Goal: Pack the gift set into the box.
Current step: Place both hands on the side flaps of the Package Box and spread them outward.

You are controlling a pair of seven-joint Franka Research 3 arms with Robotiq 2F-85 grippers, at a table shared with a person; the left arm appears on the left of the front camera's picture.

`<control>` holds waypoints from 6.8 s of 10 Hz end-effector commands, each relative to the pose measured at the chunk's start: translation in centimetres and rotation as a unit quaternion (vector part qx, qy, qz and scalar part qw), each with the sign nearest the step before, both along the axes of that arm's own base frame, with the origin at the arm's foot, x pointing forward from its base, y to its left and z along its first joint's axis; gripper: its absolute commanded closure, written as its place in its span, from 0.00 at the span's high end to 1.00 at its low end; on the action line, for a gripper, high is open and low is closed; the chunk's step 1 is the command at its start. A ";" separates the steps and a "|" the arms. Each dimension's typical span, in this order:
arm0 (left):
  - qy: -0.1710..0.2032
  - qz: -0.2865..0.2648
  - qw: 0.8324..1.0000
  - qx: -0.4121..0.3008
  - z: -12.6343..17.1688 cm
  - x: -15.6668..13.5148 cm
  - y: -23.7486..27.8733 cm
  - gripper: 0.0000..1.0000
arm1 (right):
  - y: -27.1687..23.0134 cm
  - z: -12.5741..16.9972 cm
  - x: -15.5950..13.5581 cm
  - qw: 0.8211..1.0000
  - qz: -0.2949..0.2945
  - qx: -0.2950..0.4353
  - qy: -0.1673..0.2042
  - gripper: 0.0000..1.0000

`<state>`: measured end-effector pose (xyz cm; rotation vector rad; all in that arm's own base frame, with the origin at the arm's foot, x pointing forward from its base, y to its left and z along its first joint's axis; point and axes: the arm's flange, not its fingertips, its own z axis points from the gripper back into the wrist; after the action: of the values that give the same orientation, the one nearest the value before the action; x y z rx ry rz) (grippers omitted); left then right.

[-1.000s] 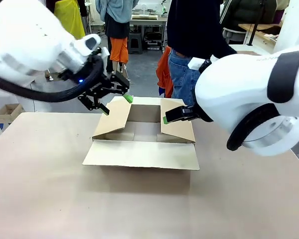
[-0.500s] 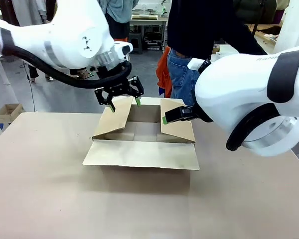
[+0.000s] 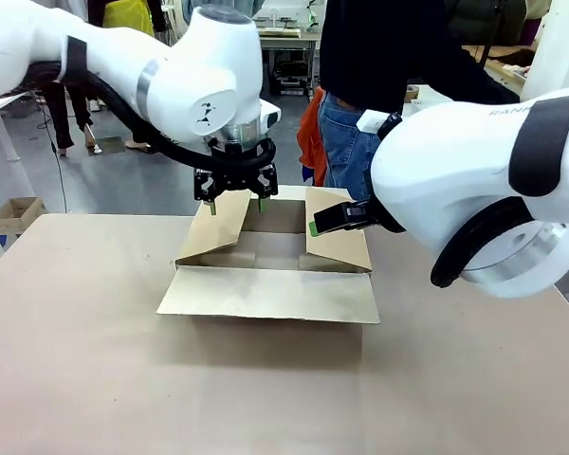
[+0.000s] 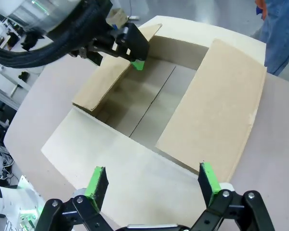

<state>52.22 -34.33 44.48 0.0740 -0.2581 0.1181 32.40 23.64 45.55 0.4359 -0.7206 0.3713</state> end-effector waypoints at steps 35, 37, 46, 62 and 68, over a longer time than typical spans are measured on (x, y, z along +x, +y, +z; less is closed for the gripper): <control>0.056 0.093 0.964 -0.242 -2.5 1.2 26.4 1.00 | 10.6 7.4 9.0 0.945 -0.060 -0.276 0.162 1.00; 0.056 0.093 0.964 -0.242 -2.5 1.2 26.4 1.00 | 13.0 5.9 11.5 0.944 -0.081 -0.280 0.154 1.00; 0.056 0.093 0.964 -0.242 -2.5 1.2 26.4 1.00 | 15.4 -5.5 20.6 0.927 -0.197 -0.284 0.144 1.00; 0.056 0.093 0.964 -0.242 -2.5 1.2 26.4 1.00 | 8.1 -2.5 19.0 0.897 -0.239 -0.347 0.134 1.00; 0.056 0.093 0.964 -0.242 -2.5 1.2 26.4 1.00 | 5.4 0.8 17.1 0.903 -0.234 -0.338 0.128 1.00</control>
<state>53.58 -7.85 41.71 -0.3992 -0.0978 0.3491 50.50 30.38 46.27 -0.3593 -0.4020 0.0690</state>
